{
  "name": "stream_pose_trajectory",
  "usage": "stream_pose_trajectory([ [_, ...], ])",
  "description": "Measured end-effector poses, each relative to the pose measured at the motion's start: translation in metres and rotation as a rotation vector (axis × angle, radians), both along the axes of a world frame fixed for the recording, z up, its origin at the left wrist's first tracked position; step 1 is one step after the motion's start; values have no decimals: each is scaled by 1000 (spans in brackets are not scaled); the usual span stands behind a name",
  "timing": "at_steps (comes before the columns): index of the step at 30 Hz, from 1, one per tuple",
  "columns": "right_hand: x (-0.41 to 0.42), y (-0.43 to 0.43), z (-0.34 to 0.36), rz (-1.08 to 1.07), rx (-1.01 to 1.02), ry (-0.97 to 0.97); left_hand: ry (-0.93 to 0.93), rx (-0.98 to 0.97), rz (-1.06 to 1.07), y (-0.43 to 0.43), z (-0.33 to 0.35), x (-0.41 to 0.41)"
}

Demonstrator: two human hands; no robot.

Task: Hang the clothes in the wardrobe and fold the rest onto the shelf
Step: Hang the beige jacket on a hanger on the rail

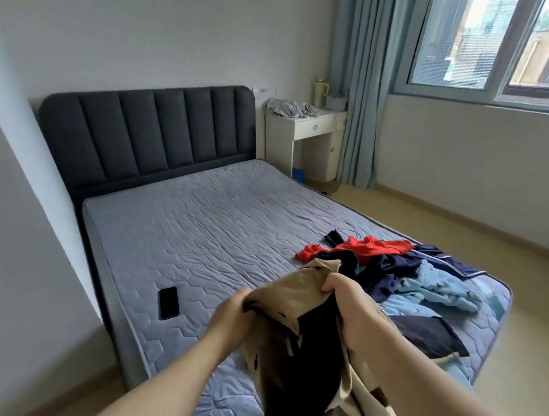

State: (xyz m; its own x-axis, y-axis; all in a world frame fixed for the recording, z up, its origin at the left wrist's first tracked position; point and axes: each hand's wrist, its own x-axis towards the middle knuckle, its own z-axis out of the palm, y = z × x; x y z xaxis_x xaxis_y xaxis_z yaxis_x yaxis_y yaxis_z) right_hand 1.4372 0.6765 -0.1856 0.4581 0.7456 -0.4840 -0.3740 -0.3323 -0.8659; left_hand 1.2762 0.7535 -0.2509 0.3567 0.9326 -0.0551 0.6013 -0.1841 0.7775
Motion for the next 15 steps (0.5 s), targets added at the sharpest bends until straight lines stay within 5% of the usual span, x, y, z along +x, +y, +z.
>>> stream_pose_trajectory([
  [6, -6, 19, -18, 291, -4, -755, -48, 273, -11, 12, 75, -9],
  [10, -28, 26, -9, 570, 330, -427, -88, 376, -7, 14, 117, -24],
  [15, -52, 36, -19, 555, 367, -286, -214, 379, -70, 3, 139, -26],
])
